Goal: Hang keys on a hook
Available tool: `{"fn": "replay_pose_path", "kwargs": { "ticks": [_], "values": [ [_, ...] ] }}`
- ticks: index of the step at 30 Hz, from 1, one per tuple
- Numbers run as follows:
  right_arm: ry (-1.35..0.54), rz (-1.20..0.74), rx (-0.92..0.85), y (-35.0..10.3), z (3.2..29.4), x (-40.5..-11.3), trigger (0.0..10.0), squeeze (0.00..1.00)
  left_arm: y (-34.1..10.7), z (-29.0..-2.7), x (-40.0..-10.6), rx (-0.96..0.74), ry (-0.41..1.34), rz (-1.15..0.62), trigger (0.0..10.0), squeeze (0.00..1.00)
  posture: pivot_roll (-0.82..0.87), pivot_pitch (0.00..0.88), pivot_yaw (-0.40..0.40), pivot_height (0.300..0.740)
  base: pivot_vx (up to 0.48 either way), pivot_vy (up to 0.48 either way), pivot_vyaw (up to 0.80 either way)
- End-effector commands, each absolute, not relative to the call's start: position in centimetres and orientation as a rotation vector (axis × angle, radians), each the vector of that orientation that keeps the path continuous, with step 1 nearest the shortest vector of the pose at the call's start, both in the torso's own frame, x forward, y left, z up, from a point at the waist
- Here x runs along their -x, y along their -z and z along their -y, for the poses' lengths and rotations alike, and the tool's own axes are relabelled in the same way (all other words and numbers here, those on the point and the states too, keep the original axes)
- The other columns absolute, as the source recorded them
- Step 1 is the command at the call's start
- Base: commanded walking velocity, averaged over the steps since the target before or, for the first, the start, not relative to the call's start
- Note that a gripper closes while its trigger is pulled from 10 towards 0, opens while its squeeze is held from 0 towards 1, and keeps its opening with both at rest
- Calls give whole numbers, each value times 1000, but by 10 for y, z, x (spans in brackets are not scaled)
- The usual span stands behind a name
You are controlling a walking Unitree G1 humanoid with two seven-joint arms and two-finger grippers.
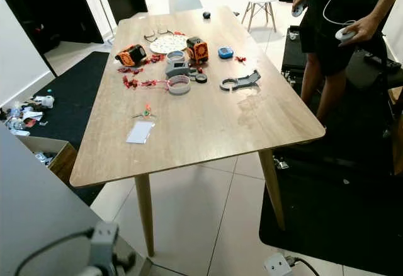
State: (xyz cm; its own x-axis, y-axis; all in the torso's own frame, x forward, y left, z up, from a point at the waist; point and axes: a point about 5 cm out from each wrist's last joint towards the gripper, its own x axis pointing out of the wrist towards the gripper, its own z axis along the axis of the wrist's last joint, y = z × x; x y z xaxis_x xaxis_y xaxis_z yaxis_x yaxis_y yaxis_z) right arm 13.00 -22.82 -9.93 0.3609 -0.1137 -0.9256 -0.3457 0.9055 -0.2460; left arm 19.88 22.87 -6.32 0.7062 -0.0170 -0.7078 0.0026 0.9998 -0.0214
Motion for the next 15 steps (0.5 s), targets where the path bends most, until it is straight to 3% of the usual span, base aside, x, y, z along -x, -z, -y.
{"fn": "replay_pose_path", "kwargs": {
  "ticks": [1, 4, 7, 8, 12, 15],
  "values": [
    [-164, -1197, 442, 100, 226, -130, 10000, 0, 62, -238, -196, 15, -13, -782, 10000, 0, -127, 28, 99, 740, 0, 0, 0],
    [-165, -1196, 443, 99, 226, -131, 10000, 0, 52, -257, -200, 20, -28, -731, 10000, 0, -124, 31, 97, 740, 0, 0, 0],
    [-165, -1198, 444, 99, 227, -130, 10000, 0, 46, -264, -198, 28, 120, -690, 10000, 0, -124, 31, 97, 740, 0, 0, 0],
    [-166, -1201, 446, 99, 228, -130, 10000, 0, 43, -266, -192, -23, 268, -700, 10000, 0, -121, 33, 97, 740, 0, 0, 0],
    [-167, -1203, 447, 100, 228, -129, 10000, 0, 40, -270, -187, -32, 371, -709, 10000, 0, -121, 33, 97, 740, 0, 0, 0],
    [-170, -1205, 450, 99, 229, -129, 10000, 0, 28, -279, -189, 81, 483, -668, 10000, 0, -121, 33, 97, 740, 0, 0, 0]
  ]
}}
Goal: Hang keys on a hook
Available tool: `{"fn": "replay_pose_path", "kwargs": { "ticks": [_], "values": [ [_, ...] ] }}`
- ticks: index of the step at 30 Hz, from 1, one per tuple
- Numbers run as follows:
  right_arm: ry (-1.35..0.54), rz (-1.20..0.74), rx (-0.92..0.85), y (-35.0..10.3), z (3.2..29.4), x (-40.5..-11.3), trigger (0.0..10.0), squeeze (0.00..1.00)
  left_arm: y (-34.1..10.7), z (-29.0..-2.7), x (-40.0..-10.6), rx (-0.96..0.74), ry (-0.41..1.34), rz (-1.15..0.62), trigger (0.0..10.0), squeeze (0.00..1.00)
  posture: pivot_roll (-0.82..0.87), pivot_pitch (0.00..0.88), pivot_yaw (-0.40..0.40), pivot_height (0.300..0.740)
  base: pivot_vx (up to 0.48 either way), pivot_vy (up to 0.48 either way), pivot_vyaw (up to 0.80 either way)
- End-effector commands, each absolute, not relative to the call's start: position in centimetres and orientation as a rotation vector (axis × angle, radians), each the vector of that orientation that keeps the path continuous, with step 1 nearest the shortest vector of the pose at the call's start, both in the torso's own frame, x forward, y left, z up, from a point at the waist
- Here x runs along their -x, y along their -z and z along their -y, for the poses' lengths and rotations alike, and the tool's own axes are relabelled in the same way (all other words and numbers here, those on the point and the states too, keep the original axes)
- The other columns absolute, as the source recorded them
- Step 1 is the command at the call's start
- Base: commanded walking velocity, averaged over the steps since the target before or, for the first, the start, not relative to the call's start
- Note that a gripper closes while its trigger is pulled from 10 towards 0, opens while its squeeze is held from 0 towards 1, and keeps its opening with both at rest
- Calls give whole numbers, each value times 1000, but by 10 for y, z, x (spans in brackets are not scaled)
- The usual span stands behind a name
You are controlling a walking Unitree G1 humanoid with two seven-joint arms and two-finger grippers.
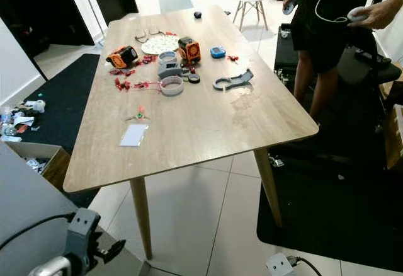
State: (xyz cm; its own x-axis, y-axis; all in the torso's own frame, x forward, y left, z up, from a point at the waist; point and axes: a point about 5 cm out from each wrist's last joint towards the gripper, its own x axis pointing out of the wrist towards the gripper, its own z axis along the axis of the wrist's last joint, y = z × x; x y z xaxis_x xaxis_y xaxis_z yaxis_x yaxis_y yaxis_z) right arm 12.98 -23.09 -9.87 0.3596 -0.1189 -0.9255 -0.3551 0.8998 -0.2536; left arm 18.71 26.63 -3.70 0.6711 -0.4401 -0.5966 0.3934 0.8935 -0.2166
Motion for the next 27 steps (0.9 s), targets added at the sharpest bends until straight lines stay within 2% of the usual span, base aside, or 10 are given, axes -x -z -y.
{"fn": "replay_pose_path", "kwargs": {
  "ticks": [1, 3, 7, 9, 17, 23, 26, 27],
  "values": [
    [-171, -1206, 451, 100, 229, -129, 10000, 0, 21, -283, -191, 118, 543, -647, 10000, 0, -112, 36, 96, 740, 0, 0, 0],
    [-171, -1206, 451, 100, 229, -128, 10000, 0, 17, -285, -192, 138, 581, -634, 10000, 0, -112, 36, 96, 740, 0, 0, 0],
    [-176, -1206, 458, 99, 230, -129, 10000, 0, -30, -299, -202, 302, 902, -469, 10000, 0, -112, 37, 90, 740, 0, 0, 0],
    [-177, -1206, 460, 99, 231, -129, 10000, 0, -44, -299, -204, 311, 993, -424, 10000, 0, -110, 37, 89, 740, 0, 0, 0],
    [-179, -1208, 467, 99, 232, -129, 10000, 0, -77, -285, -208, 261, 1170, -298, 10000, 0, -108, 38, 90, 740, 0, 0, 0],
    [-188, -1215, 470, 100, 231, -127, 10000, 0, -80, -266, -182, 370, 1300, -349, 10000, 0, -103, 39, 87, 740, 0, 0, 0],
    [-189, -1217, 471, 100, 231, -126, 10000, 0, -88, -259, -179, 396, 1336, -307, 10000, 0, -101, 38, 84, 740, 0, 0, 0],
    [-191, -1218, 474, 100, 232, -126, 10000, 0, -103, -252, -181, 411, 1377, -215, 10000, 0, -97, 36, 81, 740, 0, 0, 0]
  ]
}}
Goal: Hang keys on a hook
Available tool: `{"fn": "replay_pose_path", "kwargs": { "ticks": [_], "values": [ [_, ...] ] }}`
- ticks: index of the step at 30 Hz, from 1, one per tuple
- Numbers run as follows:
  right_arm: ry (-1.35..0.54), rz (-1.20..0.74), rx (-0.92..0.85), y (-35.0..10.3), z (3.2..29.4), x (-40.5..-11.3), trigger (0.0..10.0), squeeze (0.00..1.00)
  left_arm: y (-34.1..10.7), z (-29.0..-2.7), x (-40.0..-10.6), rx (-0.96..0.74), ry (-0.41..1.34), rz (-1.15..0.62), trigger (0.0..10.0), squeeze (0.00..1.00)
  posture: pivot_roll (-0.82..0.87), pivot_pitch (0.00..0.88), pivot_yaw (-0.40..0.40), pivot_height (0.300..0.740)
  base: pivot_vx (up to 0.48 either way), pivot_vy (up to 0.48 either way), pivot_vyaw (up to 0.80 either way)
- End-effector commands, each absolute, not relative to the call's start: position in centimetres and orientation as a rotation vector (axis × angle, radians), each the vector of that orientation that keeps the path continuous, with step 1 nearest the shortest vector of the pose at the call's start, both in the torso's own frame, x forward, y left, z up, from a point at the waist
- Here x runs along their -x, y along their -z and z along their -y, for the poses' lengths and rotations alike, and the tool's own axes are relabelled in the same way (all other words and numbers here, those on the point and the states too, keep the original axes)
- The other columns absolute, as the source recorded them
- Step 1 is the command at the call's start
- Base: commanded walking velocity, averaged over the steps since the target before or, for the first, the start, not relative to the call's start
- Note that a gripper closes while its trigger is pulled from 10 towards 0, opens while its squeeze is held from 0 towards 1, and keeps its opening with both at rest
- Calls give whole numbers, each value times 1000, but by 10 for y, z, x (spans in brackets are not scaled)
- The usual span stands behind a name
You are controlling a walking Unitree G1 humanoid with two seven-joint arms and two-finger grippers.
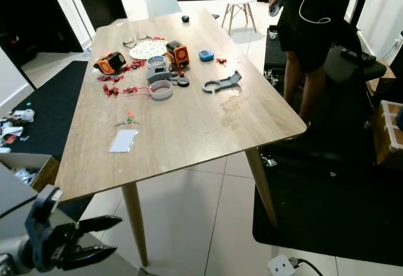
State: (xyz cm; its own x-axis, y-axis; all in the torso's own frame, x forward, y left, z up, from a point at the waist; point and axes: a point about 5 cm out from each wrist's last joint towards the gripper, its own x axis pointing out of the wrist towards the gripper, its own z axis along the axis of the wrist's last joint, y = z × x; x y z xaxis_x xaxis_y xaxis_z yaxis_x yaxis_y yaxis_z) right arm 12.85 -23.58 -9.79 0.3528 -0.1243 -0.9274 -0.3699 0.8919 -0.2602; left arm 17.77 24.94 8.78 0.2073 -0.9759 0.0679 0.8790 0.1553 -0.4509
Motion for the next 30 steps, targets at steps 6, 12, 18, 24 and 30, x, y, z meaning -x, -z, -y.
{"fn": "replay_pose_path", "kwargs": {
  "ticks": [6, 12, 18, 24, 30],
  "values": [
    [-202, -1214, 490, 99, 232, -128, 10000, 0, -171, -231, -203, 485, 1417, 283, 10000, 0, -90, 31, 77, 740, 0, 0, 0],
    [-203, -1206, 491, 98, 231, -131, 10000, 0, -188, -234, -227, 546, 1241, 436, 10000, 0, -98, 34, 85, 740, 0, 0, 0],
    [-200, -1209, 486, 99, 230, -130, 10000, 0, -180, -241, -262, 575, 916, 408, 10000, 0, -102, 37, 93, 740, 0, 0, 0],
    [-196, -1219, 474, 101, 228, -125, 10000, 0, -161, -243, -295, 501, 590, 325, 10000, 0, -110, 40, 100, 740, 0, 0, 0],
    [-193, -1220, 472, 101, 228, -125, 10000, 0, -153, -233, -302, 438, 558, 262, 10000, 0, -110, 40, 100, 740, 0, 0, 0]
  ]
}}
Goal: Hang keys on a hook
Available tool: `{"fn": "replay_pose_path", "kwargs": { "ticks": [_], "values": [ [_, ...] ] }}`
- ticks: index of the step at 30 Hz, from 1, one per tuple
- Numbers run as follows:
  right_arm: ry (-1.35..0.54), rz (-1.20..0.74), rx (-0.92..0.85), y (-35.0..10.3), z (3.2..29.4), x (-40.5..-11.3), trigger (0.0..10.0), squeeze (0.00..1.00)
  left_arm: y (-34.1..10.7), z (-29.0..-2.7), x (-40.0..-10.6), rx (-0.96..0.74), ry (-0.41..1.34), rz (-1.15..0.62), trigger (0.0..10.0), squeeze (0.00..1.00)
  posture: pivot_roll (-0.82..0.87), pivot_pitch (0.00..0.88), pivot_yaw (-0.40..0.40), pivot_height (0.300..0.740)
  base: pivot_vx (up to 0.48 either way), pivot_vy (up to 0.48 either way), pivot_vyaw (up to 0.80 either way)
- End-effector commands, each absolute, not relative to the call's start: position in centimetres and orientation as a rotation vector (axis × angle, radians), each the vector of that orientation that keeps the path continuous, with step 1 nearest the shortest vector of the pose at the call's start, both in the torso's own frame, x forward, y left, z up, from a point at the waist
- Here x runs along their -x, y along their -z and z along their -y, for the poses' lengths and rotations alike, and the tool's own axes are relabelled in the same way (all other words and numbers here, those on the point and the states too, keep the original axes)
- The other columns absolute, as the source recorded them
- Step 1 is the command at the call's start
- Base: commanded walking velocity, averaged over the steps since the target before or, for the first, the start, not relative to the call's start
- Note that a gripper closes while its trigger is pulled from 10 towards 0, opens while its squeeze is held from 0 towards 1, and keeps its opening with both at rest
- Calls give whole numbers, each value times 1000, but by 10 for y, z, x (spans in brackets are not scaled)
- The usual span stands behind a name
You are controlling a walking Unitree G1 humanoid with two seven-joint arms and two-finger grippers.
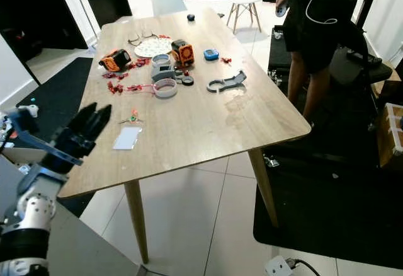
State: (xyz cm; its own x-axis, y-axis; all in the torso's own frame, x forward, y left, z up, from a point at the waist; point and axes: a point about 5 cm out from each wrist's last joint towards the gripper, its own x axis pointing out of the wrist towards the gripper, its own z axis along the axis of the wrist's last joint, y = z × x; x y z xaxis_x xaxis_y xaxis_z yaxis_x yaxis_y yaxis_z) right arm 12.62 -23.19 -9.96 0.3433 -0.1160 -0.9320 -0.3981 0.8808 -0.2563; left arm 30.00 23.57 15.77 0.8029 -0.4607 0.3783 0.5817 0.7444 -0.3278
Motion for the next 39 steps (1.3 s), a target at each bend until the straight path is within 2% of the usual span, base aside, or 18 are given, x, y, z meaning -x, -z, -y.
{"fn": "replay_pose_path", "kwargs": {
  "ticks": [1, 11, 15, 27, 33, 39],
  "values": [
    [-192, -1220, 473, 101, 229, -124, 10000, 0, -149, -229, -305, 408, 541, 238, 10000, 0, -115, 41, 103, 740, 0, 0, 0],
    [-193, -1225, 483, 101, 231, -124, 10000, 0, -113, -209, -318, 179, 385, 60, 10000, 0, -112, 45, 96, 740, 0, 0, 0],
    [-197, -1223, 489, 101, 230, -124, 10000, 0, -105, -198, -320, 113, 378, 22, 10000, 0, -113, 46, 94, 740, 0, 0, 0],
    [-197, -1222, 489, 101, 230, -124, 10000, 0, -91, -178, -332, 61, 289, -22, 10000, 0, -127, 50, 100, 740, 0, 0, 0],
    [-197, -1224, 488, 101, 230, -123, 10000, 0, -87, -179, -332, 33, 269, -42, 10000, 0, -127, 52, 101, 740, 0, 0, 0],
    [-198, -1229, 490, 102, 230, -121, 10000, 0, -86, -179, -331, 43, 272, -32, 10000, 0, -127, 52, 101, 740, 321, 0, 0]
  ]
}}
